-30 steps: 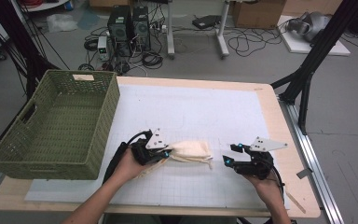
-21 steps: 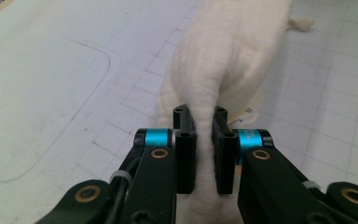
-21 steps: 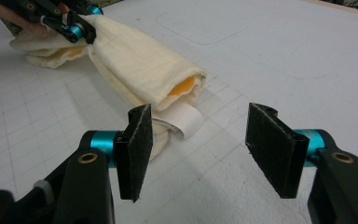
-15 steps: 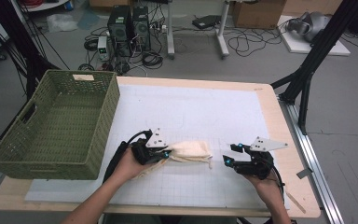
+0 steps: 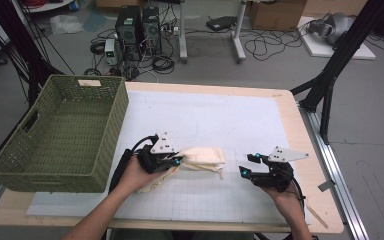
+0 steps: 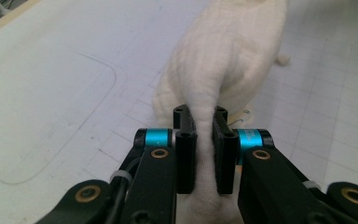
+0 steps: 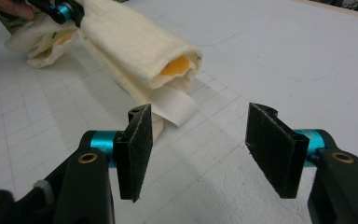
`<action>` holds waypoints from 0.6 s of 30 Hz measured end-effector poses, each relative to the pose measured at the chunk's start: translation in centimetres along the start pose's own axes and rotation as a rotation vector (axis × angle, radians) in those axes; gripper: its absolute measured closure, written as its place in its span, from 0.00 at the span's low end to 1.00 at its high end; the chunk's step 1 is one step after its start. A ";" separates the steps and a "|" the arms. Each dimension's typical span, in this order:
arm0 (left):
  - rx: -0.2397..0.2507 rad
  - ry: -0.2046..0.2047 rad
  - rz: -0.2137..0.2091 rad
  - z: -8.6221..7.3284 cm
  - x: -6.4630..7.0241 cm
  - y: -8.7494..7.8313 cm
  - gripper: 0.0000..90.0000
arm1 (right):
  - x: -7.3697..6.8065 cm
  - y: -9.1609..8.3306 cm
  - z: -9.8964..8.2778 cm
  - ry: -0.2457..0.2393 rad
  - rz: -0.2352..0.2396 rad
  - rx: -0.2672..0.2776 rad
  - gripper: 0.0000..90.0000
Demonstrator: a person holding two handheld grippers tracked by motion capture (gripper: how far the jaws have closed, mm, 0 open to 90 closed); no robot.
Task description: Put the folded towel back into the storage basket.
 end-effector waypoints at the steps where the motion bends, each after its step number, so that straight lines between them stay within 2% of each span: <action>1: 0.009 -0.002 0.004 0.1 -0.1 -0.2 0.92 | 0.0 0.0 0.0 0.002 0.001 0.000 0.45; 6: 0.027 -0.011 0.007 0.3 -0.2 -1.1 0.91 | 0.1 -0.1 0.0 0.007 0.000 0.003 0.44; 18: 0.058 -0.011 0.015 0.9 -0.6 -3.0 0.91 | 0.6 -0.3 -0.2 0.029 -0.018 0.002 0.30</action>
Point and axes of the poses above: each handheld gripper's, and its own axes: y roughly forward along the jaws, z roughly out of its top, x roughly to its right, the point moved 10 cm from there along y, roughly forward along the jaws, and after that the axes turned 9 degrees about -z, right-handed, at the moved point
